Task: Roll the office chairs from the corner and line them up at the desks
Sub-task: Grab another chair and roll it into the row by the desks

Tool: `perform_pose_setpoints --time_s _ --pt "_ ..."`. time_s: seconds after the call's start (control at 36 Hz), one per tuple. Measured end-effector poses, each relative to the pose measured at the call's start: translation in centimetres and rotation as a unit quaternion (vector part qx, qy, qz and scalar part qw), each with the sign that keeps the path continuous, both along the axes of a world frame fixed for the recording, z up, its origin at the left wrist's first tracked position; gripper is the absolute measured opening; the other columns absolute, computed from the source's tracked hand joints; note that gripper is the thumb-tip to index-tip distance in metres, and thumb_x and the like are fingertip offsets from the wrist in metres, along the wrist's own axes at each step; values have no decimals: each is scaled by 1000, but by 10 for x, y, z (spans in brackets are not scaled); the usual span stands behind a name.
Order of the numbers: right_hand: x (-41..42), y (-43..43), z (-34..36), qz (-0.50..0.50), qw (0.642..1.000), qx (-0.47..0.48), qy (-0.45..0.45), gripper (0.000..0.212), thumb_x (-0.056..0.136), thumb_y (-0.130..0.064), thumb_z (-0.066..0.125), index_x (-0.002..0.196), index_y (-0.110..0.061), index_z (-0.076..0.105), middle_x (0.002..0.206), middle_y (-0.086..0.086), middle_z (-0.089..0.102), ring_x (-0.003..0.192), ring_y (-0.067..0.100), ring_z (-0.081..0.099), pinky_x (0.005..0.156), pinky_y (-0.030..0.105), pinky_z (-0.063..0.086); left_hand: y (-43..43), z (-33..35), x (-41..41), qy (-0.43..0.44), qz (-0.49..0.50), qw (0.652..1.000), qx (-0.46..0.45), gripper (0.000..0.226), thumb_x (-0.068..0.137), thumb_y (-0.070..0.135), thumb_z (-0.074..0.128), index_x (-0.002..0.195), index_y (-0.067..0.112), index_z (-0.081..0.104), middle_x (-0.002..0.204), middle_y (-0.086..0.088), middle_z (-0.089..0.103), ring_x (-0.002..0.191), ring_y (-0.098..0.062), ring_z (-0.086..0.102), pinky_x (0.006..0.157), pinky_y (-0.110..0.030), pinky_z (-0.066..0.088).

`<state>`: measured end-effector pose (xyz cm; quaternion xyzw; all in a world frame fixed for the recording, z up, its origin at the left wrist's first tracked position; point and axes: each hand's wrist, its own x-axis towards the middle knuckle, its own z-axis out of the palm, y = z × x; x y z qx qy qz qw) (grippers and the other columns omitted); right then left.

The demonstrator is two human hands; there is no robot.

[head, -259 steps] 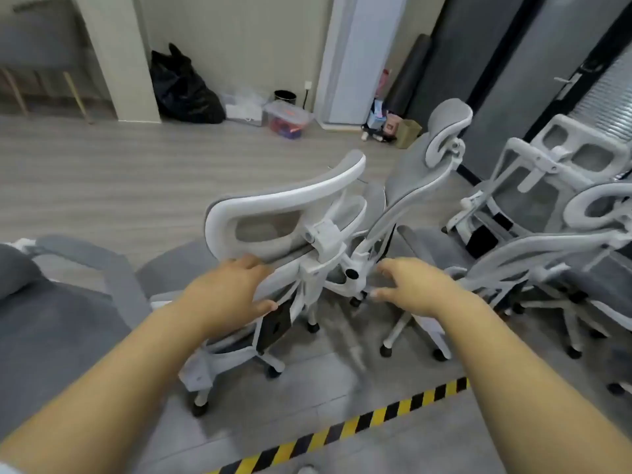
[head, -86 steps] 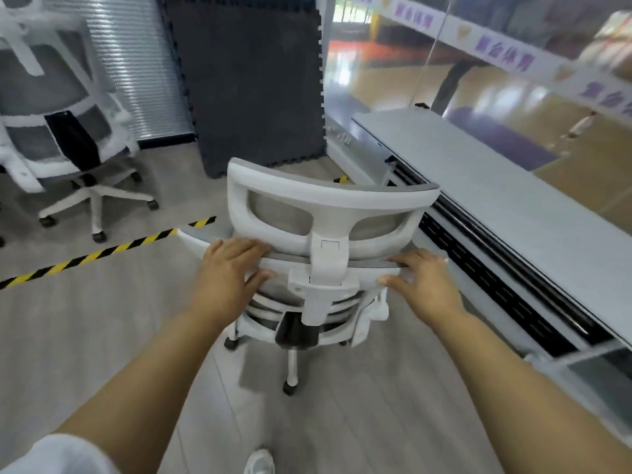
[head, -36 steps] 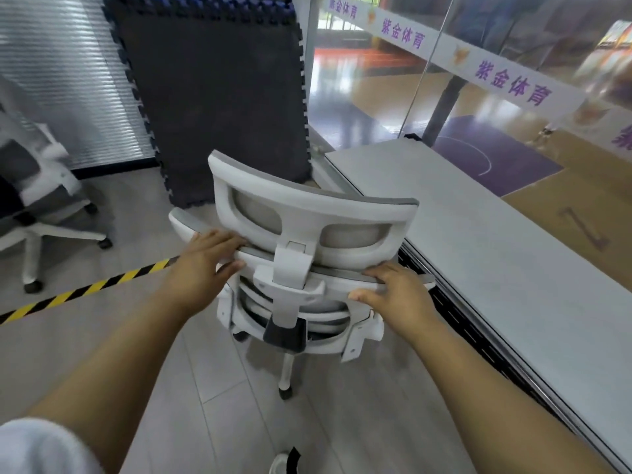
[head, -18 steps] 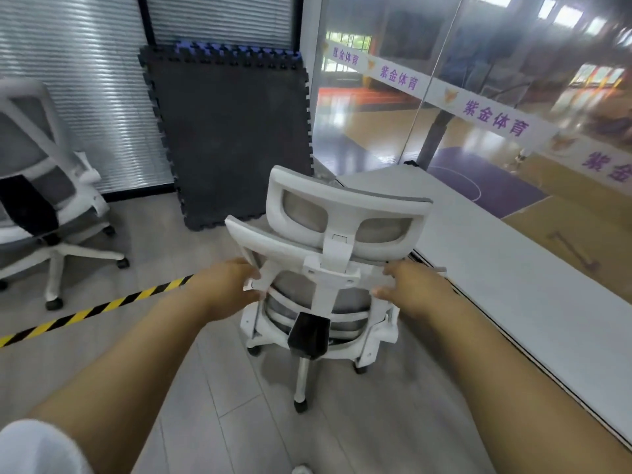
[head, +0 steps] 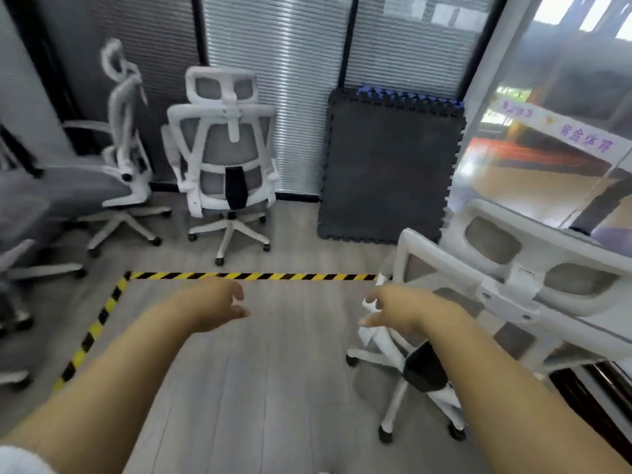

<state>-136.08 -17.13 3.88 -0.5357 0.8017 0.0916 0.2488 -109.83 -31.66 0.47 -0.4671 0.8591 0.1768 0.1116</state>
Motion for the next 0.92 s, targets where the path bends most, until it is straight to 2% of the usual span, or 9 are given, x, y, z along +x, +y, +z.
perform_pose_setpoints --time_s 0.11,0.28,0.42,0.53,0.61,0.72,0.83,0.92 --pt "47 -65 2 84 996 -12 19 63 83 -57 59 136 -26 43 130 -2 55 112 20 54 94 37 45 -18 7 68 -8 83 996 -16 45 86 56 52 124 31 52 118 10 57 104 -12 54 82 -27 44" --pt "117 -161 4 195 981 -14 8 56 86 -52 57 133 -25 45 130 -1 52 115 21 50 84 32 41 -45 11 152 4 192 981 -11 45 85 57 52 123 32 52 119 10 57 104 -14 54 88 -34 48" --pt "181 -253 6 286 958 -18 16 57 84 -55 58 132 -26 47 128 -1 56 114 21 53 95 38 45 -87 8 209 6 273 962 -13 44 86 54 53 122 30 53 116 8 59 103 -15 54 86 -33 47" --pt "205 -299 1 320 947 -15 15 55 84 -56 57 127 -23 50 121 0 59 106 21 56 92 39 47 -109 9 233 10 316 948 -14 40 85 52 55 119 30 56 107 9 61 92 -14 54 84 -33 49" --pt "241 -359 1 371 928 -19 19 54 85 -55 56 127 -22 49 121 0 58 103 20 56 88 36 48 -138 11 264 3 363 932 -19 36 86 52 54 116 32 57 108 7 61 94 -15 56 85 -35 50" --pt "286 -422 9 426 904 -10 18 57 86 -53 55 134 -24 44 129 -2 54 116 21 51 93 36 46 -164 17 303 26 429 903 -8 30 83 55 56 105 34 59 104 6 62 94 -17 58 85 -38 51" --pt "331 -472 13 465 885 -26 15 55 85 -54 57 129 -24 48 124 -2 55 108 20 54 91 36 48 -181 20 337 24 472 881 -22 21 83 53 57 92 34 58 98 7 60 90 -15 55 81 -35 49" --pt "365 -503 13 488 873 -18 -2 57 84 -56 58 131 -26 46 130 -2 52 113 21 52 91 36 46 -188 22 357 17 489 872 -13 17 87 48 55 75 36 51 90 6 58 82 -14 53 71 -29 46"
